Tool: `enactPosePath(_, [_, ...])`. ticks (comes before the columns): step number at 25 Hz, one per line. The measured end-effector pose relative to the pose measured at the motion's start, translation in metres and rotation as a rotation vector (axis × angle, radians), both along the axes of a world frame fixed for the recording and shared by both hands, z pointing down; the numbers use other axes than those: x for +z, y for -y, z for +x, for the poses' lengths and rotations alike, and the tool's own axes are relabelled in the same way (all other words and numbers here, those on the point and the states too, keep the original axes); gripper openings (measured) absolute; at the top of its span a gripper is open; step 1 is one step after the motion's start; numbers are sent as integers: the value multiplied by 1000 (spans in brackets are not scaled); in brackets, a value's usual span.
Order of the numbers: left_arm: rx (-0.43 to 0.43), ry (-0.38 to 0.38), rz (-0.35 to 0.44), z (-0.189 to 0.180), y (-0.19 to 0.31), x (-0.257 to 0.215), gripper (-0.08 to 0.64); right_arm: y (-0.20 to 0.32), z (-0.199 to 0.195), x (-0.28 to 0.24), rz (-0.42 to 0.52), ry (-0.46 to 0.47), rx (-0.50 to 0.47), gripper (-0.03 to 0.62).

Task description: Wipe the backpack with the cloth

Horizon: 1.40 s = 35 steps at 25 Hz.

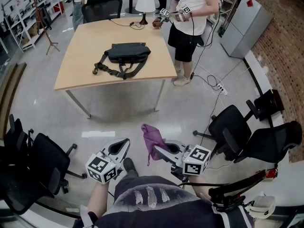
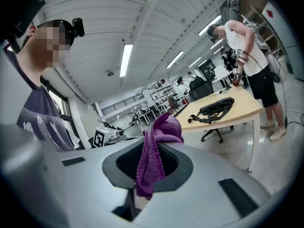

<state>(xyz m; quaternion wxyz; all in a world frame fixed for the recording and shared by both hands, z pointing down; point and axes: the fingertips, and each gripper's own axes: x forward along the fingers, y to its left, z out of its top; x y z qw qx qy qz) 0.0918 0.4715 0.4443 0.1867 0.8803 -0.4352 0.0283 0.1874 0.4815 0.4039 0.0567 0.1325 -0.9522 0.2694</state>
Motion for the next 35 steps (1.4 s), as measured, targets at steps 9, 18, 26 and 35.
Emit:
enactPosePath(9, [-23,-6,95,-108,60,-23,8,60,-99,-11,36,3,17,29])
enactPosePath(18, [-33,-16,107,-144,108,-26,9,116,-154,-12,11,39,-31,29])
enactPosePath(26, [-88,42,38,-146,193,-10,9,218,-144,11,-40,43,-7,31])
enactPosePath(35, [-91,129,-4,-104,332,-16,8,406,-77,46,-65,-27,142,29])
